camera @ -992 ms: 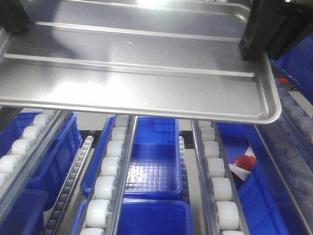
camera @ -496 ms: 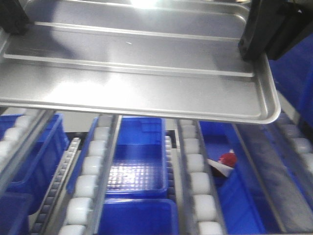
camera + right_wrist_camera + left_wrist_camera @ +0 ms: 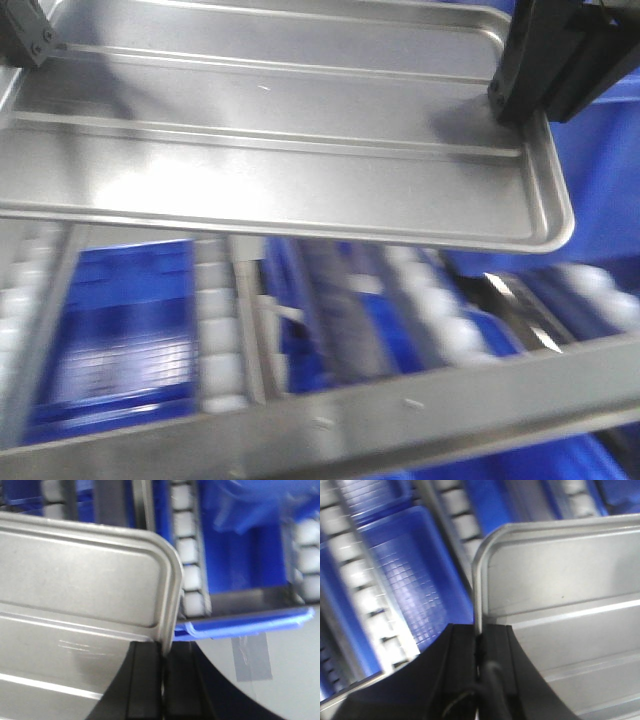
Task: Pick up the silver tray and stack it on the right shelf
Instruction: 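Hold the silver tray level with both grippers while the base drives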
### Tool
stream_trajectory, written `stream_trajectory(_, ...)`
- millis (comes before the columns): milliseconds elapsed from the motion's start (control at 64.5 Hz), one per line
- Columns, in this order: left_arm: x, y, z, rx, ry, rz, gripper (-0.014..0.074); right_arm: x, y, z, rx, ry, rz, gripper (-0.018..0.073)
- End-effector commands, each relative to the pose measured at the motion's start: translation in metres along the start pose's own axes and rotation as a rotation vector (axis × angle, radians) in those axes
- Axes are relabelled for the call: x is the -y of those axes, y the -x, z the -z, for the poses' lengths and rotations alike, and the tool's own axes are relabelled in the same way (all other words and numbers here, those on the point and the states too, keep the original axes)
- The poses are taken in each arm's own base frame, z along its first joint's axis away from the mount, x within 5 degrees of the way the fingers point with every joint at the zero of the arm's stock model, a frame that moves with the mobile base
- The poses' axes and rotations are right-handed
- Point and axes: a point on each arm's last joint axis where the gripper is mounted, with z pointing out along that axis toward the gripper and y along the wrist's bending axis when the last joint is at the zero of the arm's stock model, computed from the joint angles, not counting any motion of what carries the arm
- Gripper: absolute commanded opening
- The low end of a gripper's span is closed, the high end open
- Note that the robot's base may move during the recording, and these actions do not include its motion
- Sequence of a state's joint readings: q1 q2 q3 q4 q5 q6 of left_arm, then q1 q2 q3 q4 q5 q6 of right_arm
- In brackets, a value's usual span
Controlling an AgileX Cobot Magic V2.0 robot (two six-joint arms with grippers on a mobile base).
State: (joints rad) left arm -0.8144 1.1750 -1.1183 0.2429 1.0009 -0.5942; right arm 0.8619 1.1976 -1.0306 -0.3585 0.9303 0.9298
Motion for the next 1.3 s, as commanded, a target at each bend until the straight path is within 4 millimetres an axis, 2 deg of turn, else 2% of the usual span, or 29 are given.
stream_trajectory(0,0.0024,0.0076,0.0146,0.081,-0.036,-0.020,-0.0093,-0.0008,0.0106,0.0138,0.089,0.044,0.029,0.0056)
stream_trajectory(1287,0.0024,0.0076,0.0146,0.081,-0.036,-0.020,-0.0093,-0.0005,0.0104,0.0138,0.087,0.041,0.029,0.0056)
